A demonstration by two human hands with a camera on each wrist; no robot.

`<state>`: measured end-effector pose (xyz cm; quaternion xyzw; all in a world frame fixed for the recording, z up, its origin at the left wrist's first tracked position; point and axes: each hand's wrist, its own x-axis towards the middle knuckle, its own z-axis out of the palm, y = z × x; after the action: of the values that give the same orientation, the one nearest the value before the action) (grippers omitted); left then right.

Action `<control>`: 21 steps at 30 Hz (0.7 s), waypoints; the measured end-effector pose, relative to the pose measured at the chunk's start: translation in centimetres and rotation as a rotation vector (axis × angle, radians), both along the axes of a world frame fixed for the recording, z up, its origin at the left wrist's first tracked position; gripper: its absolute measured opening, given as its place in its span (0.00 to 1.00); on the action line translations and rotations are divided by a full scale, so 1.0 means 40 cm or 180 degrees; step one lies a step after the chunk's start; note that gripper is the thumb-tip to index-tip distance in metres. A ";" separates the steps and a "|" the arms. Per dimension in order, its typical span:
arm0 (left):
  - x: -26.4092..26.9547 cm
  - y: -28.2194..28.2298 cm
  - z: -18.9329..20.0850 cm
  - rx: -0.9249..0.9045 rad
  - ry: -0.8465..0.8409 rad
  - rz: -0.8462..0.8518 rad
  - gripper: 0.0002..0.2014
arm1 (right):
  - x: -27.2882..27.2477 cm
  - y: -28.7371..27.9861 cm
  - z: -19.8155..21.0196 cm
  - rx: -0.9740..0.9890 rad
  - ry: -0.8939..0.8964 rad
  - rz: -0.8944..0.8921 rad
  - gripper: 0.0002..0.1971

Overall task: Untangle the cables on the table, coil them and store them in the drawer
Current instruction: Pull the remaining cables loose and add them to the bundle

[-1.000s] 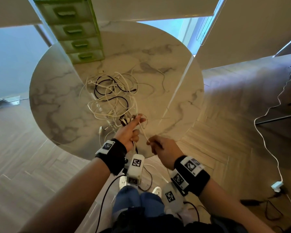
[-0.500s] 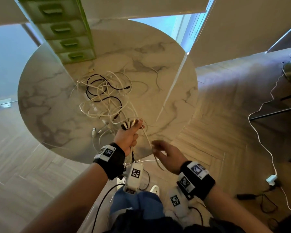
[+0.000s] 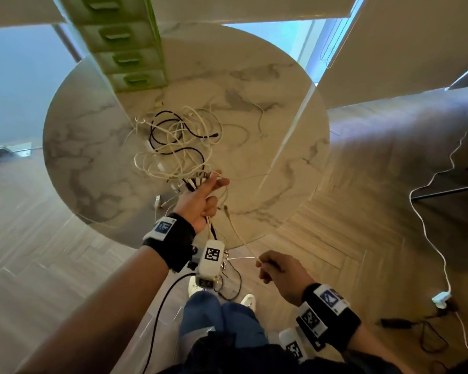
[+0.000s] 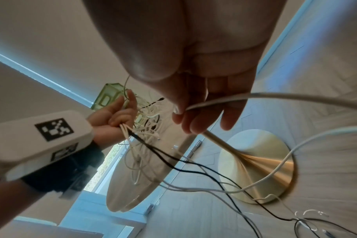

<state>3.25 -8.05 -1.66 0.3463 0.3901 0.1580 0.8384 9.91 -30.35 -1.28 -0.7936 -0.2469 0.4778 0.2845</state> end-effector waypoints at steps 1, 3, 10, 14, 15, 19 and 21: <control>-0.002 -0.008 -0.002 0.0100 0.0091 -0.0065 0.07 | 0.004 -0.015 -0.002 -0.0012 0.0014 -0.0065 0.10; -0.010 -0.035 -0.011 0.0315 0.0329 -0.0248 0.07 | 0.016 -0.038 -0.008 0.0040 0.0010 -0.0236 0.11; -0.067 -0.110 -0.027 0.0480 0.0598 -0.0680 0.17 | 0.054 -0.083 -0.006 0.0450 -0.0029 -0.0427 0.13; -0.089 -0.139 -0.002 0.0553 0.0334 -0.0743 0.21 | 0.050 -0.089 -0.002 0.0642 -0.0102 -0.0416 0.14; -0.090 -0.149 0.009 0.0593 0.0267 -0.0747 0.21 | 0.048 -0.089 -0.005 0.0644 -0.0130 -0.0384 0.14; -0.095 -0.180 0.038 0.0746 0.0171 -0.0789 0.23 | 0.048 -0.101 -0.027 0.0177 -0.0370 0.0058 0.10; -0.106 -0.196 0.049 0.0967 0.0328 -0.0916 0.24 | 0.048 -0.102 -0.028 -0.0205 -0.0831 0.0760 0.09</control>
<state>-0.97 -15.89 0.32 0.5284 0.3507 0.0756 0.7695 11.81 -34.44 -2.40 -0.8226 -0.3589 0.4087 0.1657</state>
